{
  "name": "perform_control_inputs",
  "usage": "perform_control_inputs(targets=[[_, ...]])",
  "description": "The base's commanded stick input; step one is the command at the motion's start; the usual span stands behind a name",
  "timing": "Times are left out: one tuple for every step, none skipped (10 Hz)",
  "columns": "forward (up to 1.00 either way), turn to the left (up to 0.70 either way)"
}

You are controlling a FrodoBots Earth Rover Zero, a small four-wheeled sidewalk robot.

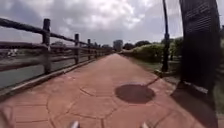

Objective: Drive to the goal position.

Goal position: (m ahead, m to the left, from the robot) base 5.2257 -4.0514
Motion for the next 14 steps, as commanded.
perform_control_inputs(targets=[[0.70, 0.00], [0.70, 0.00], [0.70, 0.00], [0.70, 0.00], [0.70, 0.00], [0.70, 0.00], [0.70, -0.01], [0.70, -0.17], [0.70, -0.35], [0.70, -0.35], [0.70, -0.35], [0.70, -0.34], [0.70, -0.20], [0.70, -0.02]])
